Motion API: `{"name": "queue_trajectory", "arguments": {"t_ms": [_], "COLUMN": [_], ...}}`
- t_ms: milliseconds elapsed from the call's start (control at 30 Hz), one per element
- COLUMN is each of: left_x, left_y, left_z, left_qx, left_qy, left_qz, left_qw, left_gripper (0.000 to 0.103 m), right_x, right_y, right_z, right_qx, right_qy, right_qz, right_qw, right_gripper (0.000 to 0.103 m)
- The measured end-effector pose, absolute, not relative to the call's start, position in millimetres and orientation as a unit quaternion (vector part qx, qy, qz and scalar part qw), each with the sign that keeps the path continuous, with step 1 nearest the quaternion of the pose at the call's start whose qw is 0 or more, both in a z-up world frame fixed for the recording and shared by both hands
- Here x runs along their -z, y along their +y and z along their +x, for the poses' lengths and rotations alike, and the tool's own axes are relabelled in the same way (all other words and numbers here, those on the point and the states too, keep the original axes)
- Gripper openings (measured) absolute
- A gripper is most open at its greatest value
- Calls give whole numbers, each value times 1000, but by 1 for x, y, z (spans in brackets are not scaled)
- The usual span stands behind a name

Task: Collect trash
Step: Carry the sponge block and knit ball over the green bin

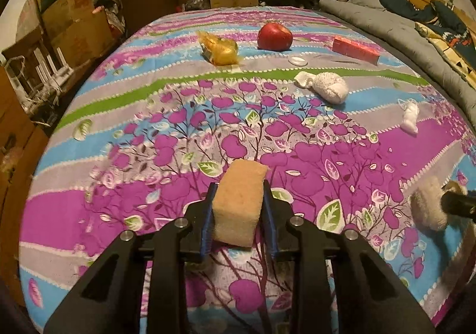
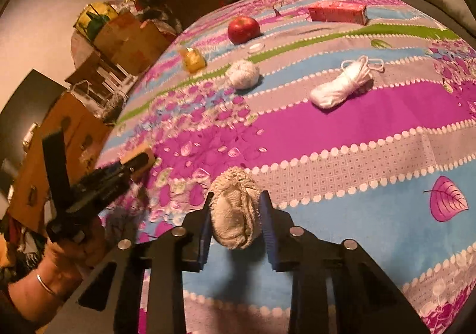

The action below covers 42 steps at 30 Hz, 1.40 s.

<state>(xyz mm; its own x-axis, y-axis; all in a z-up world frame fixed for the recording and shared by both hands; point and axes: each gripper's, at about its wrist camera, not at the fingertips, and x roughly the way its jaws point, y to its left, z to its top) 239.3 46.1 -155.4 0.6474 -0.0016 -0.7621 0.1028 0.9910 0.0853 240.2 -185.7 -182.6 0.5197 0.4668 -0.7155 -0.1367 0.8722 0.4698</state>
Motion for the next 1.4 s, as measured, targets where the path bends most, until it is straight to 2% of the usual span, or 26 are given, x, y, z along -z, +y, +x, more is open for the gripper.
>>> {"name": "queue_trajectory", "arguments": {"t_ms": [167,367,633,867,1400], "left_x": [115,59,-7,-40,-52], "left_y": [41,38,-3,-85,-301], "left_z": [224,207,185,170,106], "left_qx": [16,41,84,141,322], "left_qy": [388,352,303,276,235], "left_qz": [44,-1,8,49,144], "left_qw": [920,935,949,949,906], "left_gripper": [26,26,26,26,26], "right_x": [149,85,9,-26,-63], "right_y": [-184,-194,-222,-266,-445], "right_z": [222,193,147,98,-51], "right_qx": [-180,-188,-186,-140,88], "right_qy": [429,373,306,277,237], "right_qz": [150,161,171,166,194], "right_qw": [872,894,918,936,948], "right_gripper": [30,30,30,30,30]}}
